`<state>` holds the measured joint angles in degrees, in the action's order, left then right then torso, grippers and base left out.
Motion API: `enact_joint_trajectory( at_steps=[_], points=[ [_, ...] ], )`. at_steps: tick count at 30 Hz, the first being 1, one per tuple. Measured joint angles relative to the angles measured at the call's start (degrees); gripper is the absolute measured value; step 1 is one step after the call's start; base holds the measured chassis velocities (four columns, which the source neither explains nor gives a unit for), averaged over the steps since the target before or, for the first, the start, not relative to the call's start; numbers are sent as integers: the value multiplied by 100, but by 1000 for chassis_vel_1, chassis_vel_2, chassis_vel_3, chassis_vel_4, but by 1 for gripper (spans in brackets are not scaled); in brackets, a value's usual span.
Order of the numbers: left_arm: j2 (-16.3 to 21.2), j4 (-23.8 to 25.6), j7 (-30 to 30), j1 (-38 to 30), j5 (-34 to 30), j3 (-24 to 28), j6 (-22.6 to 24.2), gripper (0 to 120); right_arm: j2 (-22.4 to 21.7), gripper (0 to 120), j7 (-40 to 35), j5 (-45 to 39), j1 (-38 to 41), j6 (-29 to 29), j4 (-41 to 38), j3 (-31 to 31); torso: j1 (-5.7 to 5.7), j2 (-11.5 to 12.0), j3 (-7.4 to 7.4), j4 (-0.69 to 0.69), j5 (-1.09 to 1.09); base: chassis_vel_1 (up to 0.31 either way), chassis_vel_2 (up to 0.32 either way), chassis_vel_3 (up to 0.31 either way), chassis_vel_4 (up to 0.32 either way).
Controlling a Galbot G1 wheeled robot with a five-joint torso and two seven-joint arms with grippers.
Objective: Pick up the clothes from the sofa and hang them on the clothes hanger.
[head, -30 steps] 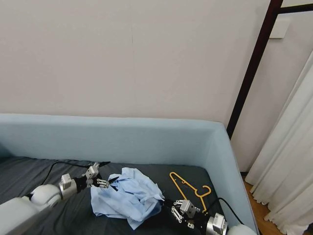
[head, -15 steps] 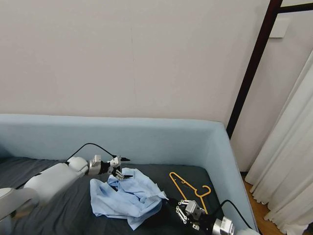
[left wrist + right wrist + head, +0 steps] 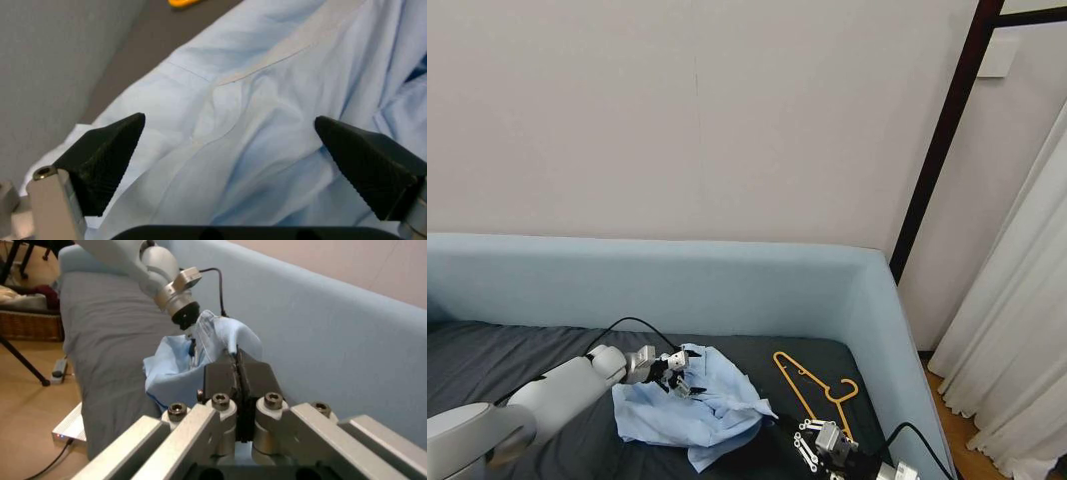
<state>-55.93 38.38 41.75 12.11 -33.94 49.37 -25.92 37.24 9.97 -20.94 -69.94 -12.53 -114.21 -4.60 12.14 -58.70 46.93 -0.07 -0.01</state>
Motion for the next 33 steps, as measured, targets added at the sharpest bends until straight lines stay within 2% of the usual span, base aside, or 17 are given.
enact_joint_trajectory(
  at_steps=[11, 14, 23, 24, 27, 29, 30, 33],
  points=[
    [-96, 20, -105, 291, 51, -192, -78, 100, 57, 0, 2, 76, 115, -31, 15, -122, 0, 0, 0, -2, 0, 0, 0, 0, 0],
    [-131, -29, -92, 291, 65, -181, -79, 95, 55, 0, -13, 69, 164, -31, 19, -136, 0, 0, 0, -2, 0, 0, 0, 0, 0],
    [-245, -167, -70, 293, 5, -169, -88, 59, 44, 0, -46, 50, 179, -66, 35, -132, 0, 0, 0, -2, 0, 0, 0, 0, 0],
    [-245, -167, -70, 293, 5, -169, -88, 59, 44, 0, -46, 50, 179, -66, 35, -132, 0, 0, 0, -2, 0, 0, 0, 0, 0],
    [-291, -206, -92, 293, -20, -176, -87, 48, 53, 0, -46, 56, 201, -86, 62, -171, 0, 0, 1, -2, 0, 0, 0, 0, 0],
    [-282, -192, -108, 292, -39, -181, -83, 35, 55, 0, -46, 63, 231, -108, 86, -198, 0, 0, 1, -2, 1, 0, 0, 0, 0],
    [-282, -192, -108, 292, -39, -181, -83, 35, 55, 0, -46, 63, 231, -108, 86, -198, 0, 0, 1, -2, 1, 0, 0, 0, 0],
    [-238, -161, -119, 291, -48, -184, -82, 24, 55, 0, -46, 62, 270, -123, 110, -210, 0, 0, 1, -1, 0, 0, 0, 0, 0]
  ],
)
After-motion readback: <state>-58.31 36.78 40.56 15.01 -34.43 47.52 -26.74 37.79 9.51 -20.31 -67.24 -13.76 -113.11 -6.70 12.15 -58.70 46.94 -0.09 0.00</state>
